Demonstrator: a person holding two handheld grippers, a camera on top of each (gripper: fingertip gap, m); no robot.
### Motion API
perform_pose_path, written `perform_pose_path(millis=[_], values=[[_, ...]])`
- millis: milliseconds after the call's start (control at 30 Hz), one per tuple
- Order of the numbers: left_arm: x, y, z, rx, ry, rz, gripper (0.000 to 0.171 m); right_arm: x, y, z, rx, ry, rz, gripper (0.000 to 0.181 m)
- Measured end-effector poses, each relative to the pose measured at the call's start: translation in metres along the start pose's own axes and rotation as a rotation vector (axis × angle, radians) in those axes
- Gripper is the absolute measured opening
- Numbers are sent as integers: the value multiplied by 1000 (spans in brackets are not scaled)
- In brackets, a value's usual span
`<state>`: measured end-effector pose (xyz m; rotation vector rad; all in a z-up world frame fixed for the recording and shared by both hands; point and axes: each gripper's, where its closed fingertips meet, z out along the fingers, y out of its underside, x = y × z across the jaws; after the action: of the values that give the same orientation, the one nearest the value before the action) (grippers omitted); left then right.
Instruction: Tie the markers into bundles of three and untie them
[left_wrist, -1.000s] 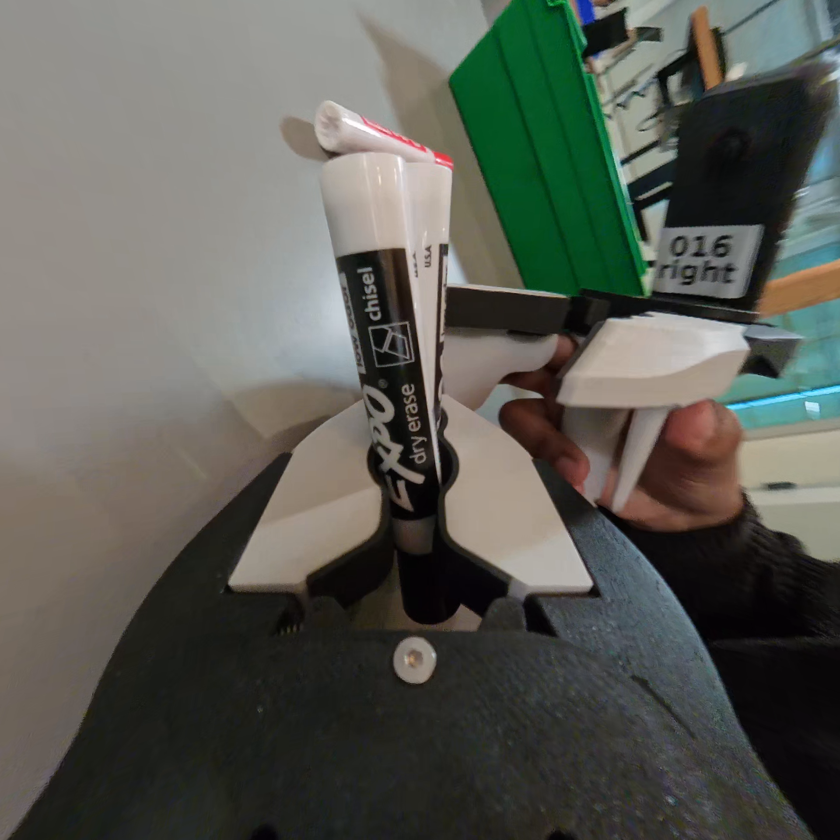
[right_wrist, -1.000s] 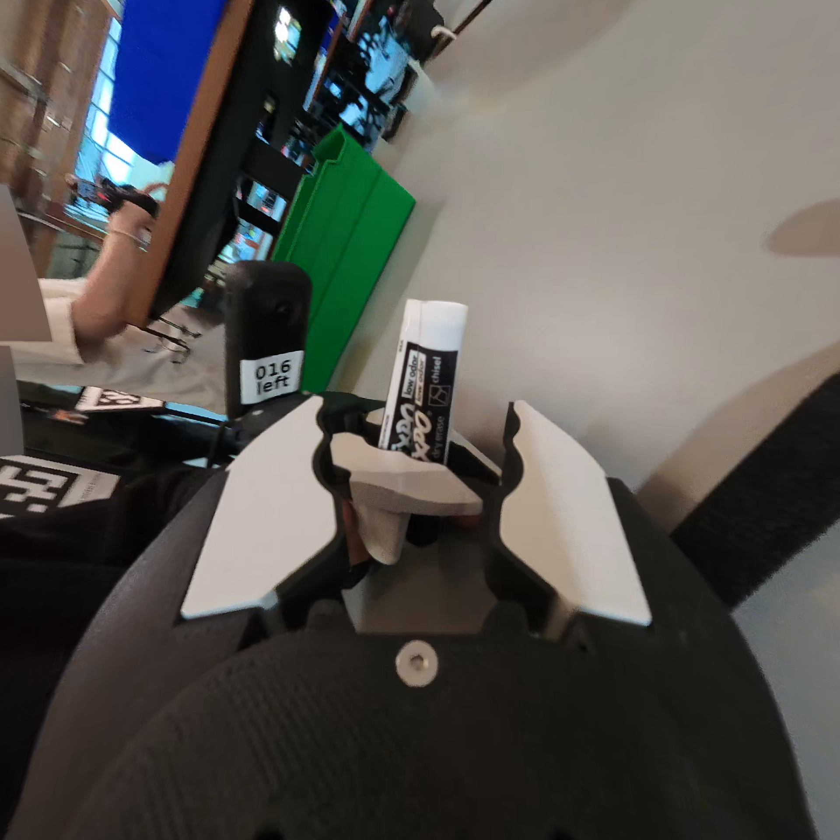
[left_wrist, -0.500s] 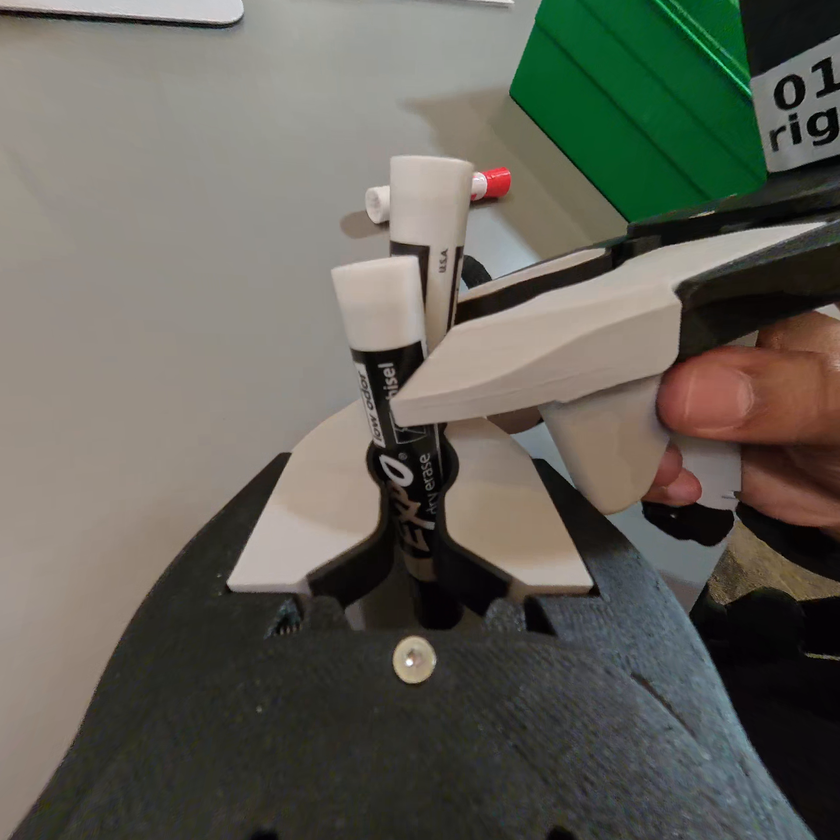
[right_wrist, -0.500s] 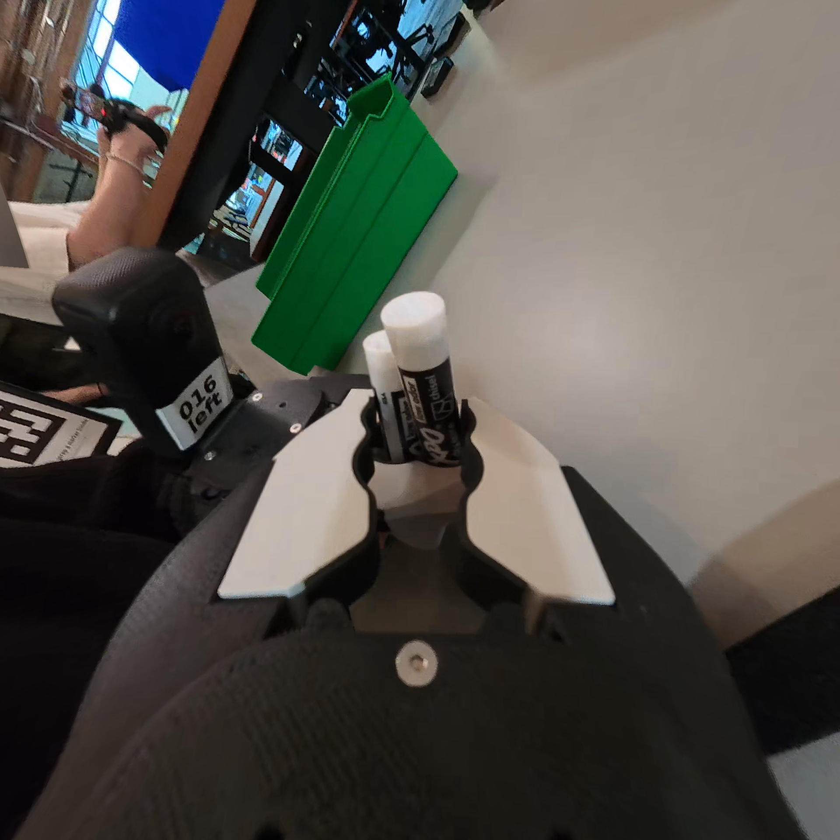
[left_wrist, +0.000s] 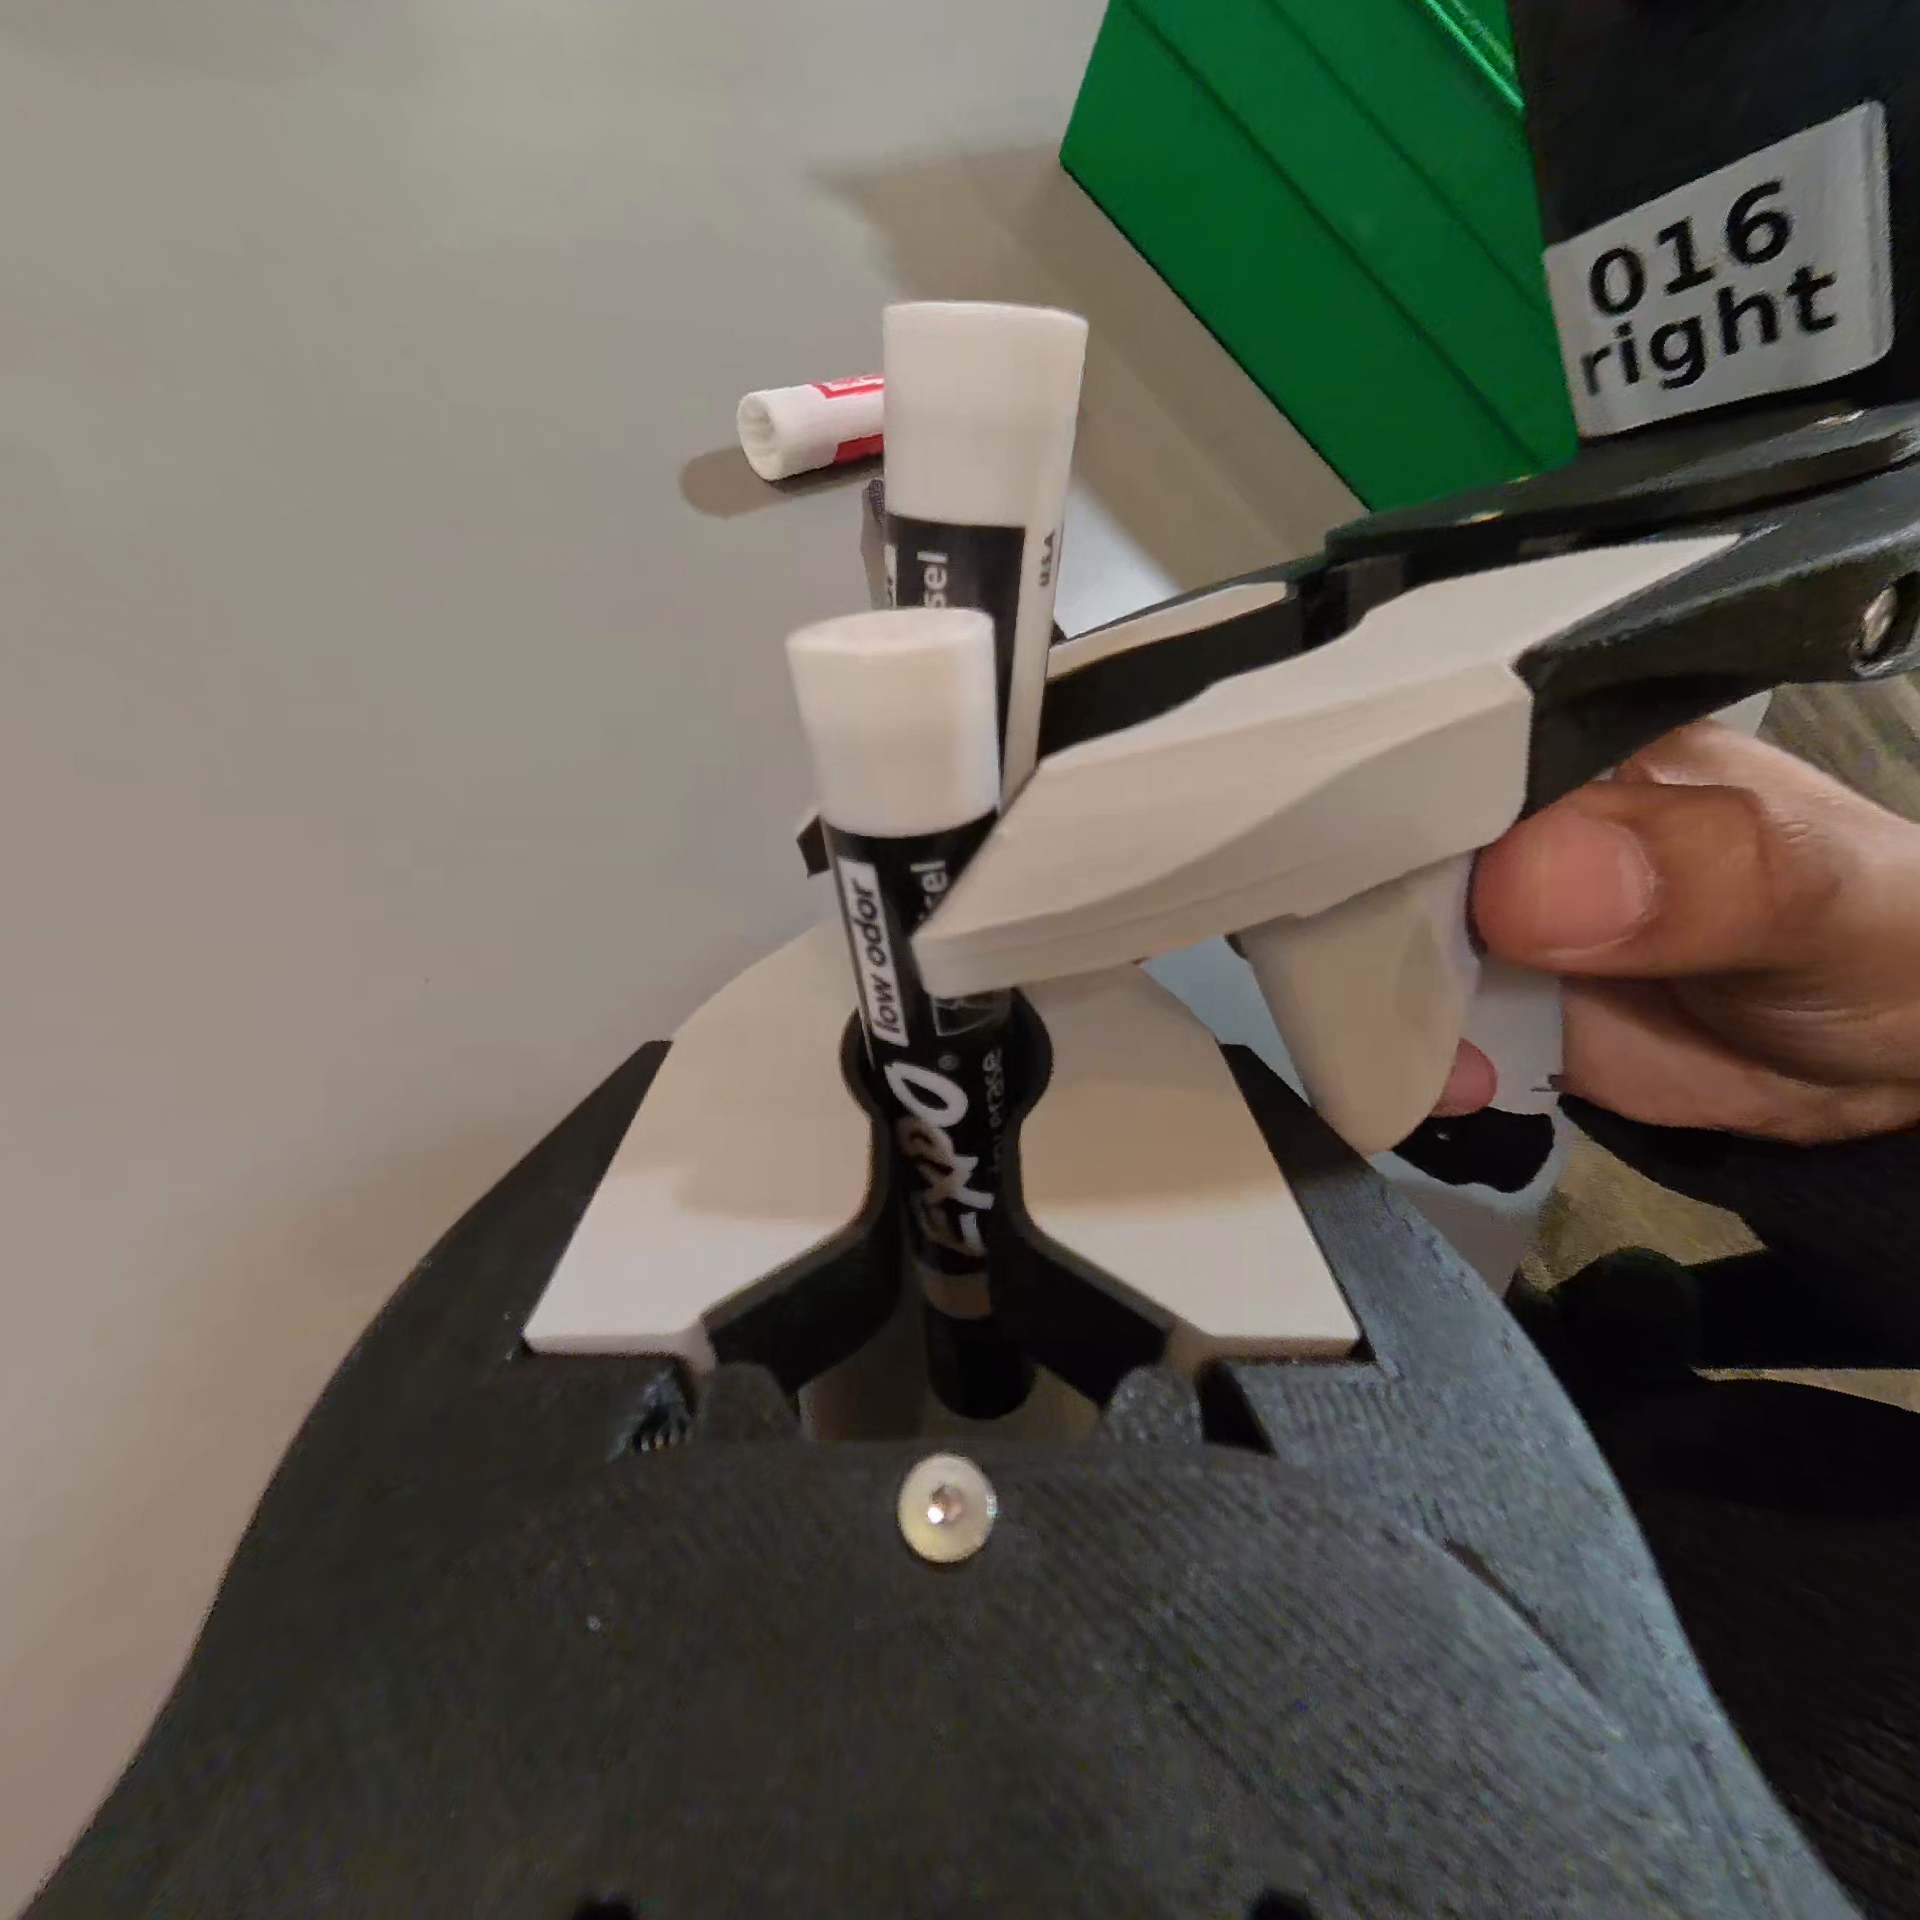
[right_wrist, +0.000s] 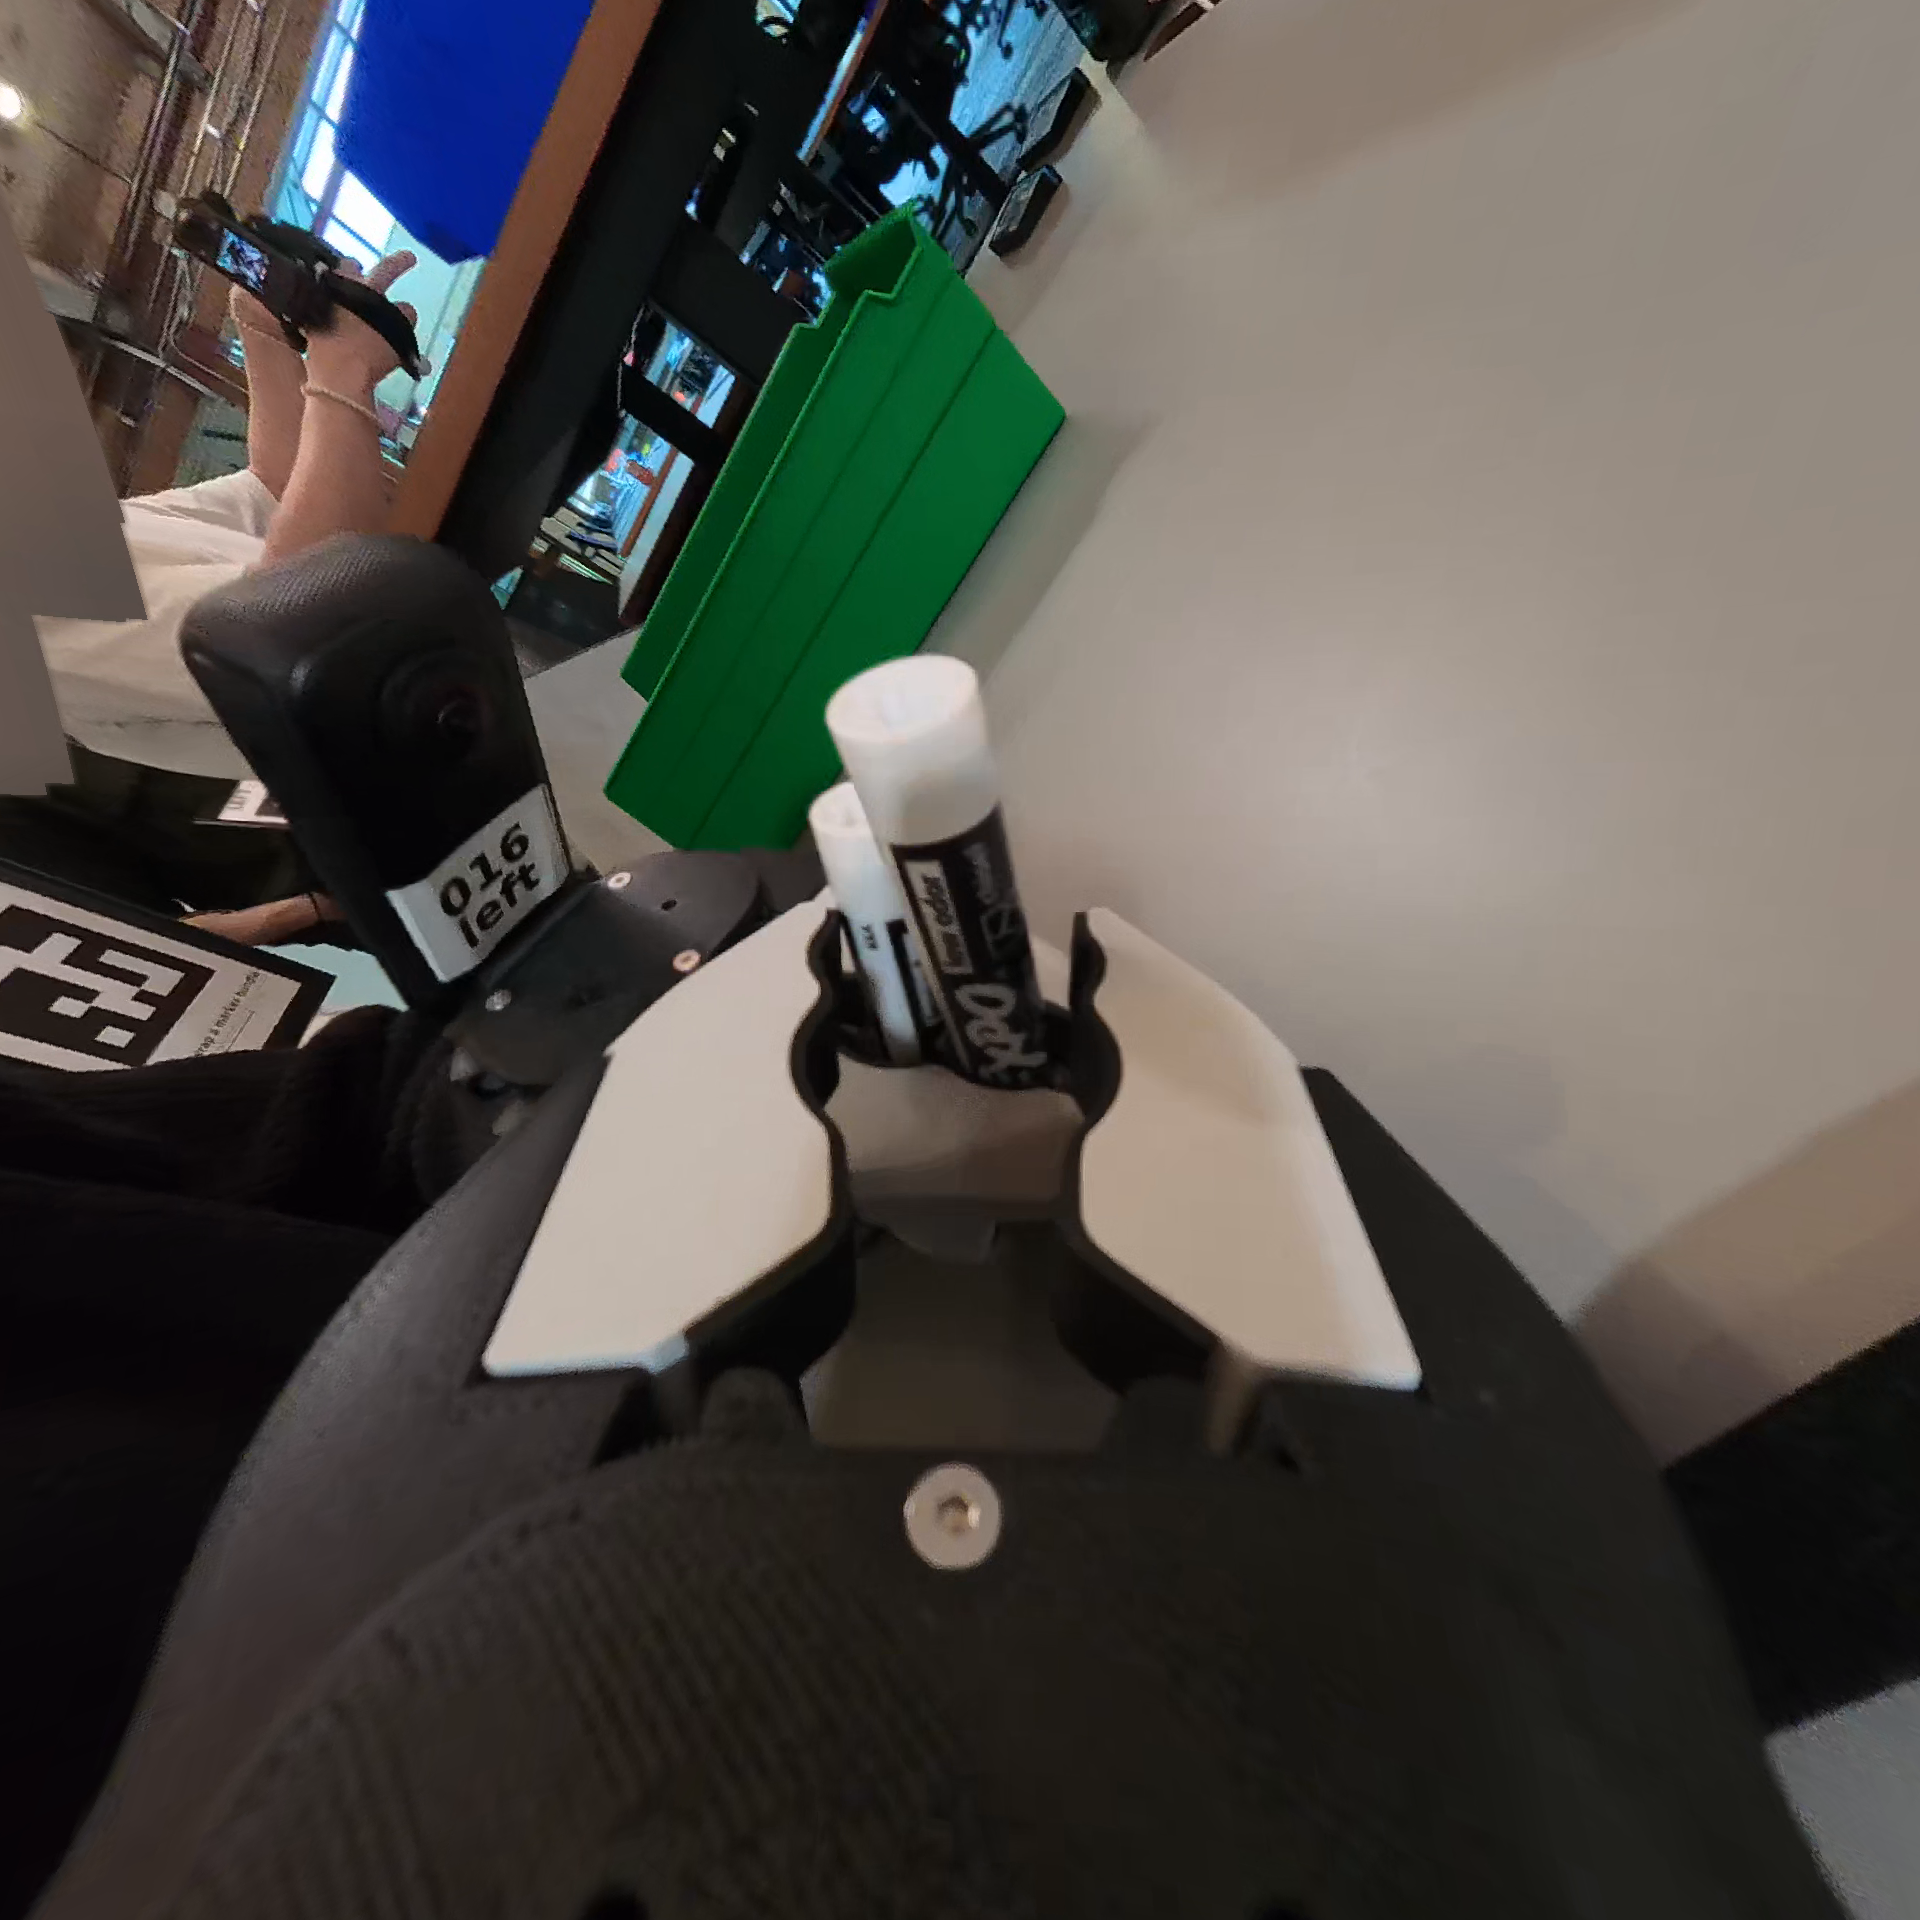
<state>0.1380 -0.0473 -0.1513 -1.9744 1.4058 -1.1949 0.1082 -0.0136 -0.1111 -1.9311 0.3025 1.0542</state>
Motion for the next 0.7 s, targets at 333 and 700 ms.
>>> perform_pose_path(millis=[333,700], values=[[15,-8,-4,10,253,-303,14,-6,-8,-10,50,-149,81,48],[-25,-33,-13,152,227,-391,15,19,-1,-28,-14,16,7,52]])
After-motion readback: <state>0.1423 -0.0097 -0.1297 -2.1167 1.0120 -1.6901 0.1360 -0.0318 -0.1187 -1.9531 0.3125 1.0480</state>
